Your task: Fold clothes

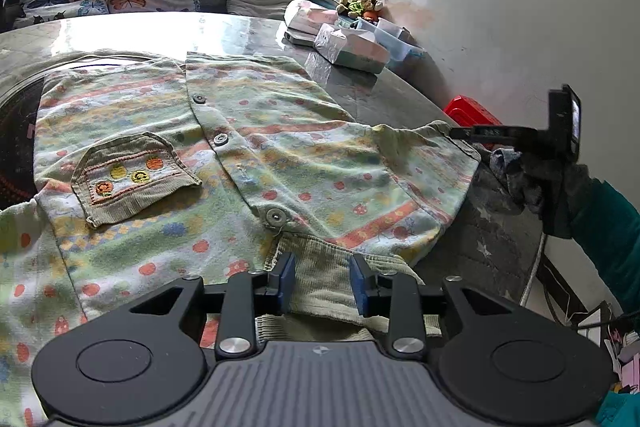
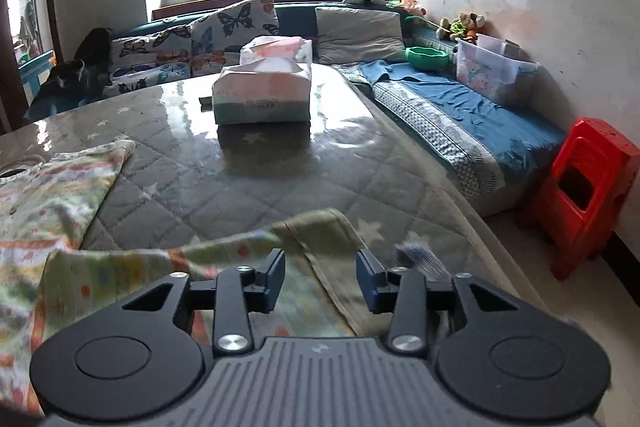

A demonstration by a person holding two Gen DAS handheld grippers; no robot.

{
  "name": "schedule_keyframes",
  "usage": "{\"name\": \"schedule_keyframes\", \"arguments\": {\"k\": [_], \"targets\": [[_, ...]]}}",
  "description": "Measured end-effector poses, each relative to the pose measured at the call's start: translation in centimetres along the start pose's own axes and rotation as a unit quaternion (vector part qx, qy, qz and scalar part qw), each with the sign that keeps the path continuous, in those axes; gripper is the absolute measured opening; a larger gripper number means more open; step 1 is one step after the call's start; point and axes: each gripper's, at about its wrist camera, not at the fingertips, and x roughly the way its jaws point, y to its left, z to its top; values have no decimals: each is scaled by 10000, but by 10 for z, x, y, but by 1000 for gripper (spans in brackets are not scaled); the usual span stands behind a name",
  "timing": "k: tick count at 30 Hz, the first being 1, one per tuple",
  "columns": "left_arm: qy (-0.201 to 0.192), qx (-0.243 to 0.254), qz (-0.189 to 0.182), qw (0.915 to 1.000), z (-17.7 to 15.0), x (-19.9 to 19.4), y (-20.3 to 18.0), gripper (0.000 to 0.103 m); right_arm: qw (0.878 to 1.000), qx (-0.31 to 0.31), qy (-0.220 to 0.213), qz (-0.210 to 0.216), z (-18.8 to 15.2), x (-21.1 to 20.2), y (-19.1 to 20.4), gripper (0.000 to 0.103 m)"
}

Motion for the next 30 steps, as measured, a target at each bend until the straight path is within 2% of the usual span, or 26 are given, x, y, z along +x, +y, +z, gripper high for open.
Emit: {"name": "schedule_keyframes", "arguments": {"k": [5, 12, 30], "targets": [[15, 61, -2, 10000, 0, 1, -4, 41, 9999, 51, 23, -157, -9, -4, -8, 43], [25, 87, 14, 10000, 1, 2, -8, 47, 9998, 71, 61, -179, -11, 5, -10, 52], [45, 158, 25, 9999, 2, 3, -11, 51, 9996, 9, 101, -261, -12, 6, -7, 59]]}}
